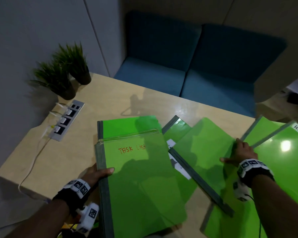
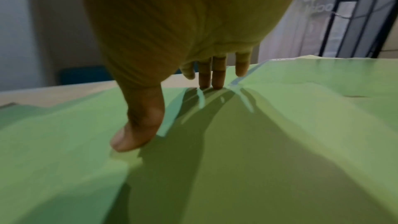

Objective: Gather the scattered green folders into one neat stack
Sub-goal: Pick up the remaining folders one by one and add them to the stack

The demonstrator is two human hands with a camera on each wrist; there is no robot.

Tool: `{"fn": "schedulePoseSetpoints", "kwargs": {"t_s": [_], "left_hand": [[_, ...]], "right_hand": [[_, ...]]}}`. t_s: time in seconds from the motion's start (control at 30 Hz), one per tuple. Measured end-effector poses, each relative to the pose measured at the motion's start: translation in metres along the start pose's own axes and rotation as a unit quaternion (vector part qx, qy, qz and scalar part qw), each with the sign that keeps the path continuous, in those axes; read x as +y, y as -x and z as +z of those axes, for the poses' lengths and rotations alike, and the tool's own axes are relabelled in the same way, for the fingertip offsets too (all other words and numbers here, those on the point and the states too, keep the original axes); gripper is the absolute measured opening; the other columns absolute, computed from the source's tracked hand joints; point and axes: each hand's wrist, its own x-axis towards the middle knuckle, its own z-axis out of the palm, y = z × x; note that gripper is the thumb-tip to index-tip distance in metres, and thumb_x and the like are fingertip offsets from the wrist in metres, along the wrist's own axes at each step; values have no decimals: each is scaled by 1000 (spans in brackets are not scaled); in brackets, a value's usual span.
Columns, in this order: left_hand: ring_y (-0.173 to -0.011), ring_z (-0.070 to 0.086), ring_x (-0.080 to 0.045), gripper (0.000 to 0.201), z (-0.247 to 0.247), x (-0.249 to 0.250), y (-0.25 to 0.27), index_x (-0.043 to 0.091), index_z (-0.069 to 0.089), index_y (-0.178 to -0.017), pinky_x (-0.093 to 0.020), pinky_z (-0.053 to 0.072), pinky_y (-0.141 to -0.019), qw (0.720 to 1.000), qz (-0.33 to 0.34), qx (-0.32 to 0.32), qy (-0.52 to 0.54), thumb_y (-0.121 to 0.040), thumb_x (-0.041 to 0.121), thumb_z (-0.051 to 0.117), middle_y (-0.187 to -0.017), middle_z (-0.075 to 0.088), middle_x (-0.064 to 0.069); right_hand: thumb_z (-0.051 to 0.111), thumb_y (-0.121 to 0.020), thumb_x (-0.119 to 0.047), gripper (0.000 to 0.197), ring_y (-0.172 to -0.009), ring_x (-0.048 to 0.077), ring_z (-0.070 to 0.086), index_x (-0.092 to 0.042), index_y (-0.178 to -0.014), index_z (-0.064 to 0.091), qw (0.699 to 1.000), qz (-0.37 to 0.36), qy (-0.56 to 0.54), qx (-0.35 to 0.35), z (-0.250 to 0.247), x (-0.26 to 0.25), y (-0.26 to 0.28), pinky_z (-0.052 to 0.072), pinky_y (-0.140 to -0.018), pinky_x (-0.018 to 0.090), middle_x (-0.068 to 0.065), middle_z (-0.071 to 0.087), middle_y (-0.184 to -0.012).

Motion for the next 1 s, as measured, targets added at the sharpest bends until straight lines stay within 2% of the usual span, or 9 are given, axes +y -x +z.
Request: {"fn": "schedulePoseSetpoints", "kwargs": {"t_s": [0.1, 0.2, 0.3, 0.37, 0.43, 0.57, 0.8, 0.9, 1.0], "left_hand": [[-98, 67, -31, 98, -6, -6, -3, 27, 59, -109, -51, 48, -95, 999, -29, 11, -22, -23, 64, 89, -106, 71, -9], [-101, 66, -35, 110, -11, -14, -10, 18, 57, -121, -56, 46, -99, 999, -40, 16, -21, -26, 62, 91, -109, 71, -12], [-100, 65, -33, 103, -6, -2, -2, 11, 55, -123, -51, 43, -101, 998, -56, 9, -40, -37, 56, 89, -108, 70, -12], [-102, 63, -33, 101, -7, -2, 0, 9, 54, -124, -49, 43, -102, 996, -67, 14, -56, -41, 57, 87, -112, 68, -13], [-110, 61, -37, 113, -10, -6, -3, 8, 53, -129, -55, 41, -104, 995, -75, 27, -64, -38, 63, 88, -120, 65, -18], [-109, 62, -39, 111, -12, -13, -8, 9, 56, -125, -57, 41, -103, 994, -84, 32, -61, -34, 65, 88, -117, 66, -19], [-97, 68, -38, 111, -10, -9, -8, 7, 60, -118, -56, 47, -98, 997, -68, 25, -34, -27, 60, 90, -103, 73, -18], [-99, 67, -38, 113, -11, -11, -10, 4, 60, -120, -55, 46, -100, 997, -64, 28, -27, -27, 61, 91, -105, 72, -18], [-100, 66, -38, 114, -12, -15, -12, 2, 60, -120, -57, 45, -100, 997, -61, 32, -28, -27, 61, 91, -106, 71, -19]], "right_hand": [[84, -52, -62, 111, -132, 36, 40, -22, -142, 33, 999, 1, -23, -44, -3, 5, -7, 36, -108, 48, 12, 48, -141], [85, -54, -56, 92, -115, 34, 56, -11, -126, 49, 993, -20, -104, -44, -3, -3, -10, 47, -96, 42, 15, 59, -128], [84, -69, -40, 76, -106, 35, 58, -3, -123, 44, 988, -23, -150, -25, -4, -24, -3, 49, -86, 40, 19, 58, -121], [85, -66, -43, 81, -101, 34, 62, -7, -124, 41, 977, -23, -207, -43, -2, -31, -7, 53, -84, 43, 17, 59, -119], [84, -61, -54, 87, -100, 31, 64, -12, -128, 47, 969, -41, -235, -64, -5, -37, -10, 54, -86, 42, 13, 64, -120], [76, -80, -34, 59, -93, 27, 62, -9, -130, 55, 959, -58, -267, -67, -23, -49, -3, 46, -82, 32, 15, 65, -121], [79, -75, -41, 72, -113, 30, 60, -12, -134, 50, 968, -92, -210, -100, -27, -52, -9, 47, -96, 39, 12, 63, -126], [78, -74, -43, 69, -109, 29, 61, -11, -131, 55, 968, -98, -191, -129, -31, -60, -15, 46, -95, 35, 12, 64, -124], [78, -76, -40, 61, -93, 24, 60, -7, -124, 61, 965, -80, -189, -161, -28, -62, -23, 46, -86, 31, 12, 68, -111]]}}
